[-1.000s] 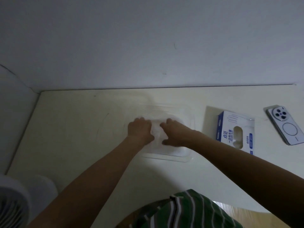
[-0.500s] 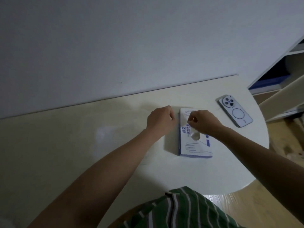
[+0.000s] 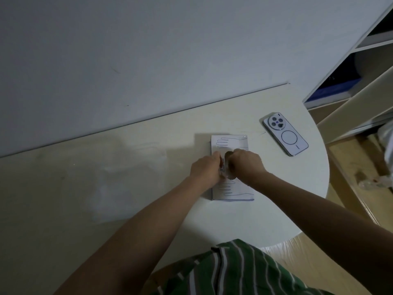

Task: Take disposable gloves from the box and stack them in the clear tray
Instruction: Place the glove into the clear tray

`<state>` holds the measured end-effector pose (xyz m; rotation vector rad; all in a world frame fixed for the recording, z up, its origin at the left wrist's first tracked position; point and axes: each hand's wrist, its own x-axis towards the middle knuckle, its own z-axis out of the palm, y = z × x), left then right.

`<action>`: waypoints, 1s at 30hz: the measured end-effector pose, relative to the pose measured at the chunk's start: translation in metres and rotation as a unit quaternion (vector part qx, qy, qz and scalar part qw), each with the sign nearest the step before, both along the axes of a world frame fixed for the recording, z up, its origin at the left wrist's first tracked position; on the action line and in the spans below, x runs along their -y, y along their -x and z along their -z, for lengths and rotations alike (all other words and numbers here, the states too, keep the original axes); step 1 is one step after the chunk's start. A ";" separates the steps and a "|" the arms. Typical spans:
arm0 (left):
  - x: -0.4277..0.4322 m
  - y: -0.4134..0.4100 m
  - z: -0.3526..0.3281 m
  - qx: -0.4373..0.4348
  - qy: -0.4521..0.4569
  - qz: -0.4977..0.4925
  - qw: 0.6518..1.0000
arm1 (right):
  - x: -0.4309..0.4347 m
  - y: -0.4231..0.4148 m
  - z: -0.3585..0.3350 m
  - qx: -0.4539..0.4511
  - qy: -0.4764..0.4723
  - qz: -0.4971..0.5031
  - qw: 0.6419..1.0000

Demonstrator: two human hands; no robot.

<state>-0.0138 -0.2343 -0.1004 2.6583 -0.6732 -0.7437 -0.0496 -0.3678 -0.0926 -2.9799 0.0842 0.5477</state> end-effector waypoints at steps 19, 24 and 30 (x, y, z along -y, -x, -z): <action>-0.046 -0.023 -0.036 -0.190 0.303 -0.182 0.916 | 0.010 -0.021 -0.058 0.066 -0.517 0.182 0.834; -0.071 -0.021 -0.053 -0.097 0.435 -0.215 0.869 | -0.013 -0.029 -0.064 -0.018 -0.494 0.141 0.858; -0.109 -0.025 -0.068 0.038 0.404 -0.184 0.895 | -0.049 -0.034 -0.071 -0.108 -0.486 0.105 0.861</action>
